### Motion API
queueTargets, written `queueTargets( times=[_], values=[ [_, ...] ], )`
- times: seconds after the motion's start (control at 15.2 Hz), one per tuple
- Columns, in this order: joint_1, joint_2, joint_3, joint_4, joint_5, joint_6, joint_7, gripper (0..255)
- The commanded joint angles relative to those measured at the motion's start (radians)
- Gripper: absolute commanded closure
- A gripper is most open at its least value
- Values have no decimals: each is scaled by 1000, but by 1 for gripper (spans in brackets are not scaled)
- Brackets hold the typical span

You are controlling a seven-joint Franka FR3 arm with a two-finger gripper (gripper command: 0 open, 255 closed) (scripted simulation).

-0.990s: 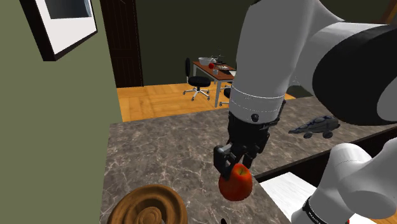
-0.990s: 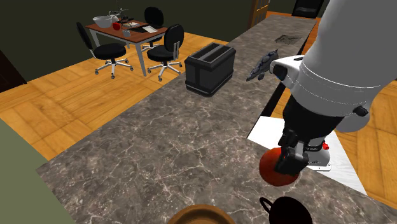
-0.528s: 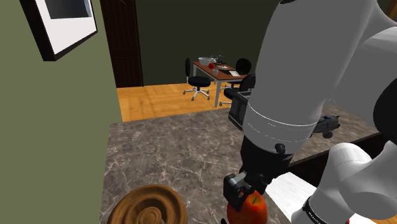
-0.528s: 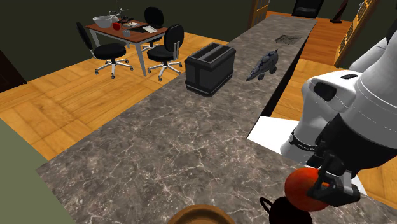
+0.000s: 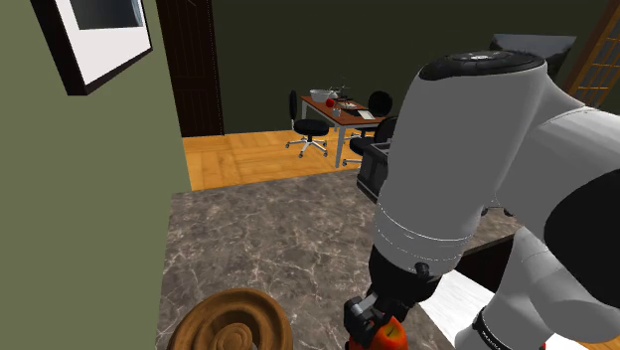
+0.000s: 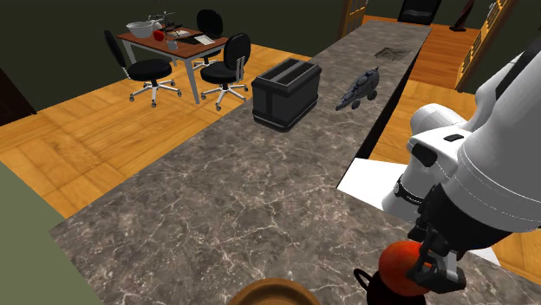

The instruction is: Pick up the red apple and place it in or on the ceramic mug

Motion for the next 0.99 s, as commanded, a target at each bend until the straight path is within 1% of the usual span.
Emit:
queueTargets(
  times=[0.0, 0.53, 0.92],
  values=[
    [1, 4, 9, -22, 4, 27, 1, 255],
    [3, 25, 44, -117, 19, 143, 3, 255],
    [3, 25, 44, -117, 19, 143, 3, 255]
  ],
)
